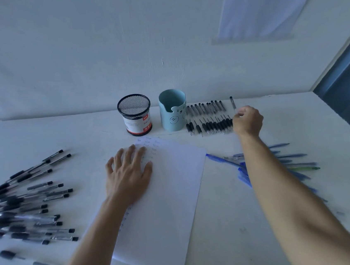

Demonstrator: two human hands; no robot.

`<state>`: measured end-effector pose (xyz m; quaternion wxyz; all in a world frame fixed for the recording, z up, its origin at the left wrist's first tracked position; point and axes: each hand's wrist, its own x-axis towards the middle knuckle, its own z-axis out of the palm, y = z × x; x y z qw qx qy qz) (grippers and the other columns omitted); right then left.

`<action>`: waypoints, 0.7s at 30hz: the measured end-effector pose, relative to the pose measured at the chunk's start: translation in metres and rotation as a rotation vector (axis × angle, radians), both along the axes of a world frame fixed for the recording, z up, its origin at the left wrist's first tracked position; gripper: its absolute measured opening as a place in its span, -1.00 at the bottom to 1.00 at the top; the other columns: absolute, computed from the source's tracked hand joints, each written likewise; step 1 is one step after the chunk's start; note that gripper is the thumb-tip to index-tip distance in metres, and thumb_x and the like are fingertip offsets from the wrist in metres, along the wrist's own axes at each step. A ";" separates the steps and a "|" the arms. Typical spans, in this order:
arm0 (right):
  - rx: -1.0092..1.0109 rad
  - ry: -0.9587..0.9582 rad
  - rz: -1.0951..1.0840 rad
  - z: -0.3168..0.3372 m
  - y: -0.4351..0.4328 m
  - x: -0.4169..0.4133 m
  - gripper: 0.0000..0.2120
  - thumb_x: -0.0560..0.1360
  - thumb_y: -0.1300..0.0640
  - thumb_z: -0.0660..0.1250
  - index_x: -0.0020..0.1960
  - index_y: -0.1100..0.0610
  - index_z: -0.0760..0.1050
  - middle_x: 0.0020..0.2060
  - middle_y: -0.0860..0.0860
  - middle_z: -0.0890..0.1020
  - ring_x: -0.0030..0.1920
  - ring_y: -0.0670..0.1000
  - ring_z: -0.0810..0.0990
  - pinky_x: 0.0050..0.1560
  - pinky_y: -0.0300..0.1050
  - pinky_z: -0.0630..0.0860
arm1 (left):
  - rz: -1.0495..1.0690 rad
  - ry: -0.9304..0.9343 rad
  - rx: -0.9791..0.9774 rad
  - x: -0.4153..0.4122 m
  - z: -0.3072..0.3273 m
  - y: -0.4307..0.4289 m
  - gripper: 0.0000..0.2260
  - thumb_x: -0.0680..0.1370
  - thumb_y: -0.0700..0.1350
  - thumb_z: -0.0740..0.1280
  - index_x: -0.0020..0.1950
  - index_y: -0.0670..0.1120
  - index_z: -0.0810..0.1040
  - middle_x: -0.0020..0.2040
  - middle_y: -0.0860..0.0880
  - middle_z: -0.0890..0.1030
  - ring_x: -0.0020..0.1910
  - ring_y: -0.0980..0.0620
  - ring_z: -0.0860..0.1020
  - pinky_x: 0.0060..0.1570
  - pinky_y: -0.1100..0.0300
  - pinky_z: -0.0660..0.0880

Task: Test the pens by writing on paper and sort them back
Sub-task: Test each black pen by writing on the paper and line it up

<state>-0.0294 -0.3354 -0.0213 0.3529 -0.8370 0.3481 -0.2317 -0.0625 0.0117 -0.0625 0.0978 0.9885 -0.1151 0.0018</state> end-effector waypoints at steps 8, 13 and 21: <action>0.038 0.078 0.007 -0.002 -0.009 0.020 -0.73 0.55 0.36 0.23 0.14 0.23 0.64 0.09 0.17 0.68 0.13 0.18 0.63 0.21 -0.06 0.54 | -0.002 -0.016 -0.004 0.001 -0.001 0.000 -0.41 0.52 0.30 -0.15 0.51 0.19 0.22 0.56 0.08 0.21 0.55 -0.04 0.09 0.48 -0.05 -0.01; 0.045 0.082 0.082 0.001 0.000 0.022 -0.77 0.55 0.25 0.27 0.10 0.22 0.66 0.07 0.14 0.69 0.11 0.15 0.63 0.01 -0.25 0.40 | 0.000 -0.022 -0.002 0.001 -0.002 0.000 -0.43 0.53 0.30 -0.13 0.50 0.19 0.22 0.56 0.08 0.22 0.55 -0.05 0.10 0.47 -0.05 0.00; 0.072 0.113 0.096 0.004 0.008 0.015 -0.73 0.56 0.17 0.28 0.24 0.21 0.49 0.14 0.13 0.62 0.14 0.17 0.58 0.04 -0.13 0.45 | 0.002 -0.014 -0.002 0.001 -0.002 0.000 -0.41 0.51 0.32 -0.16 0.50 0.20 0.20 0.57 0.08 0.20 0.55 -0.04 0.08 0.47 -0.05 -0.01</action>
